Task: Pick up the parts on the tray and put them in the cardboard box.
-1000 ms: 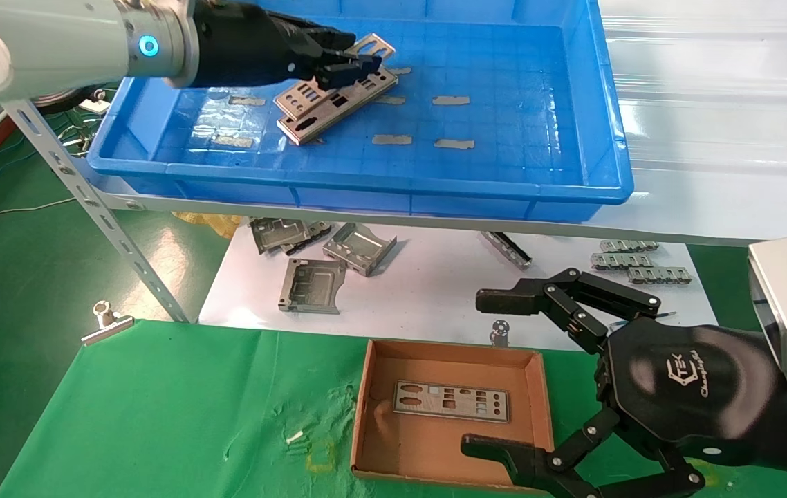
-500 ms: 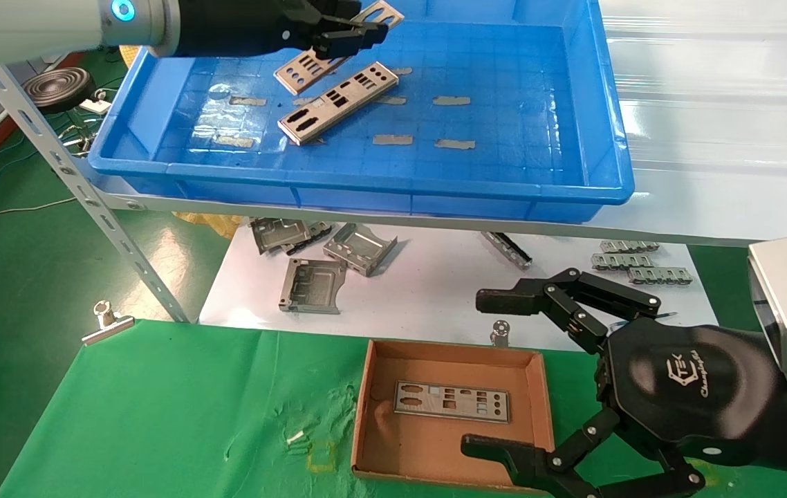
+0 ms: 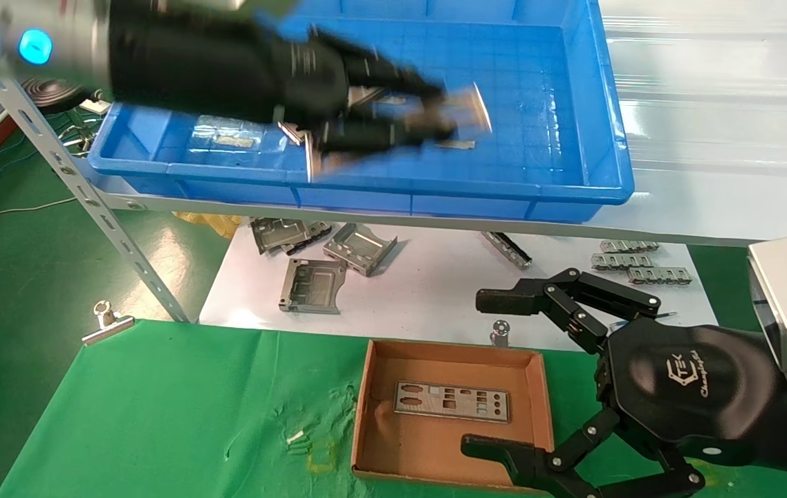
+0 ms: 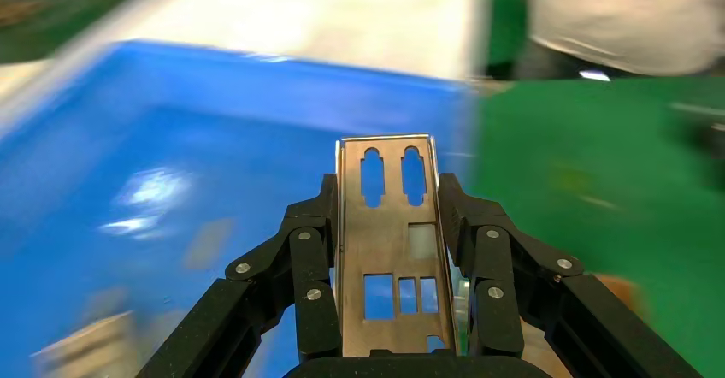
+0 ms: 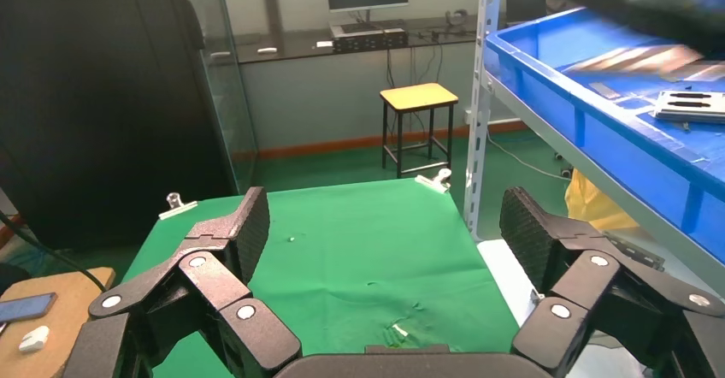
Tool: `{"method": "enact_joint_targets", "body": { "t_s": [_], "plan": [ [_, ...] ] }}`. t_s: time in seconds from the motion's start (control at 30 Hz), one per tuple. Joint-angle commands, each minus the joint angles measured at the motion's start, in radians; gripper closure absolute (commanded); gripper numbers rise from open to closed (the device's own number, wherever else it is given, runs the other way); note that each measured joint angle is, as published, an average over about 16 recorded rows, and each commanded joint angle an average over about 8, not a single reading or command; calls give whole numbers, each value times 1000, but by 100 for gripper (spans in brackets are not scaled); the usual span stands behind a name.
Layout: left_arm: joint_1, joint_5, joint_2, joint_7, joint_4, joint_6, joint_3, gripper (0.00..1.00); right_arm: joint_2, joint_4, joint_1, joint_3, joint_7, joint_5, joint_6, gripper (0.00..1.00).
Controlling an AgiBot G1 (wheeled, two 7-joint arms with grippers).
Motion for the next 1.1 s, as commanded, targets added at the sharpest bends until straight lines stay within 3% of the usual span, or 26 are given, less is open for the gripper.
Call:
{"method": "enact_joint_targets", "body": {
  "t_s": [0.03,0.23,0.43,0.7,0.93,0.97,1.1],
  "plan": [
    [9,-8,-11,28,-13,77,1,100,0,0,0,0,0,0,0,0],
    [116,-38,-27,91,-142,86,69,100,0,0,0,0,0,0,0,0],
    [242,-40,3,225,-200,49,145,100,0,0,0,0,0,0,0,0],
    [396,-8,88,388,-141,-103,181,100,0,0,0,0,0,0,0,0],
    [483,0,104,465,-197,-246,218,100,0,0,0,0,0,0,0,0],
    [490,-3,105,468,-207,-261,223,95,0,0,0,0,0,0,0,0],
    [507,-12,106,470,-240,-319,248,46,0,0,0,0,0,0,0,0]
  ]
}}
